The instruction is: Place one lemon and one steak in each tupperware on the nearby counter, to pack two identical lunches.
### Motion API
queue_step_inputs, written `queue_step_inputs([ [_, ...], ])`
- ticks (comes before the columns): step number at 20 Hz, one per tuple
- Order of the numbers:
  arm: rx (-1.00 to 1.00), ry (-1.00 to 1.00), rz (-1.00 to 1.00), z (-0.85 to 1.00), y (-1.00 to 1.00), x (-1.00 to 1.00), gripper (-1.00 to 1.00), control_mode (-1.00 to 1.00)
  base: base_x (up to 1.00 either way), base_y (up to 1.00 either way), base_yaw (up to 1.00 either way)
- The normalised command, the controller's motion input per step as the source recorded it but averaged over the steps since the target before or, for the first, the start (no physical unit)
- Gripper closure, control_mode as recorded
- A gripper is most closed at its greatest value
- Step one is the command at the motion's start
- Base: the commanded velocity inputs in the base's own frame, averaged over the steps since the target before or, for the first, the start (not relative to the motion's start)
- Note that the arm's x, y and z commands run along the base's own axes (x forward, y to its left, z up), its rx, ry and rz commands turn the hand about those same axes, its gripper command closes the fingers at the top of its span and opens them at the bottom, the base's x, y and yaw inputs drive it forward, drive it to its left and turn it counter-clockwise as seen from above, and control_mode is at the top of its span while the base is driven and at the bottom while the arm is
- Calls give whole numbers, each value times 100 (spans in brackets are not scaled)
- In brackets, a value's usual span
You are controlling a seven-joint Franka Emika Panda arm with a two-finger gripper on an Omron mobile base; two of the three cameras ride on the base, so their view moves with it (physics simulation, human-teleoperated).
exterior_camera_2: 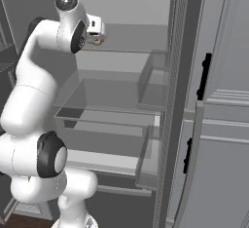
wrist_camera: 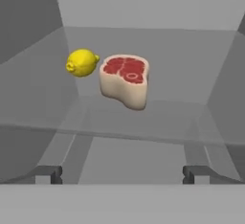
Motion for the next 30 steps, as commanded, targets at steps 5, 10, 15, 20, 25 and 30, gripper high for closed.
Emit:
queue_step_inputs([
  [5, -3, 23, 4, 1, 0, 72, -100, -100, 0, 0, 0],
  [10, -9, 31, 0, 12, 1, 66, -100, -100, 0, 0, 0],
  [15, 0, -13, 0, -23, 0, 35, -100, -100, 0, 0, 0],
  [20, 0, -8, 4, -22, 0, 46, -100, -100, 0, 0, 0],
  [25, 0, 0, 8, 0, 0, 28, -100, -100, 0, 0, 0],
  [30, 0, 0, 14, 0, 0, 15, -100, -100, 0, 0, 0],
])
